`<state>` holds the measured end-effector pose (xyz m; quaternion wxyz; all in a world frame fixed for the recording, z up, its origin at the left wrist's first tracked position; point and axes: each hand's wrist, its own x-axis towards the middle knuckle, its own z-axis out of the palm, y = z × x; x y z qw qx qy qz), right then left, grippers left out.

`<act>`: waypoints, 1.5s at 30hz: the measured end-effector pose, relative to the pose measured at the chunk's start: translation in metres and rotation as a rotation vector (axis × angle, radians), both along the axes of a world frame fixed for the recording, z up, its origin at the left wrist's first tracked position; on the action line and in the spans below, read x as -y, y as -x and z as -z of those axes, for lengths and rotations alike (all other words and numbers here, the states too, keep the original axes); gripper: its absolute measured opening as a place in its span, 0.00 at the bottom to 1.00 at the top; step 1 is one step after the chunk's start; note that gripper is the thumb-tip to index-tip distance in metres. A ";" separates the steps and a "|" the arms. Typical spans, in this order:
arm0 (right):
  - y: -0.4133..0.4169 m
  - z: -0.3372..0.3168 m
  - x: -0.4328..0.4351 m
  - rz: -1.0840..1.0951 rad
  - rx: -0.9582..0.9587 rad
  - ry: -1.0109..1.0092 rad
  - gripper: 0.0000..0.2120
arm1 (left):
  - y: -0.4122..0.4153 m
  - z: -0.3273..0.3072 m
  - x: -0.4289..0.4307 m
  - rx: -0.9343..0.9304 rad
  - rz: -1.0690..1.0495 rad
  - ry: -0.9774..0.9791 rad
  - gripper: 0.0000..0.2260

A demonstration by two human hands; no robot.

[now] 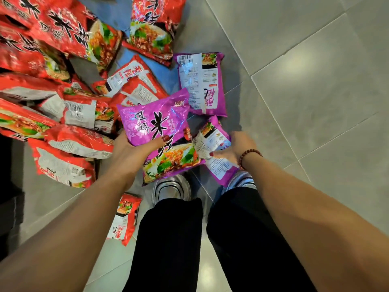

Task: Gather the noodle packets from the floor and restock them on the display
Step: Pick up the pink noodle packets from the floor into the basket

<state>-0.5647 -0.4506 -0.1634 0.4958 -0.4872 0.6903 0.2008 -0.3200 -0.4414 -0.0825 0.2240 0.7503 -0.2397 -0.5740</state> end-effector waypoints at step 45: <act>-0.167 -0.731 0.022 -0.298 1.389 0.060 0.22 | -0.018 -0.679 -0.205 -0.224 -1.181 0.530 0.27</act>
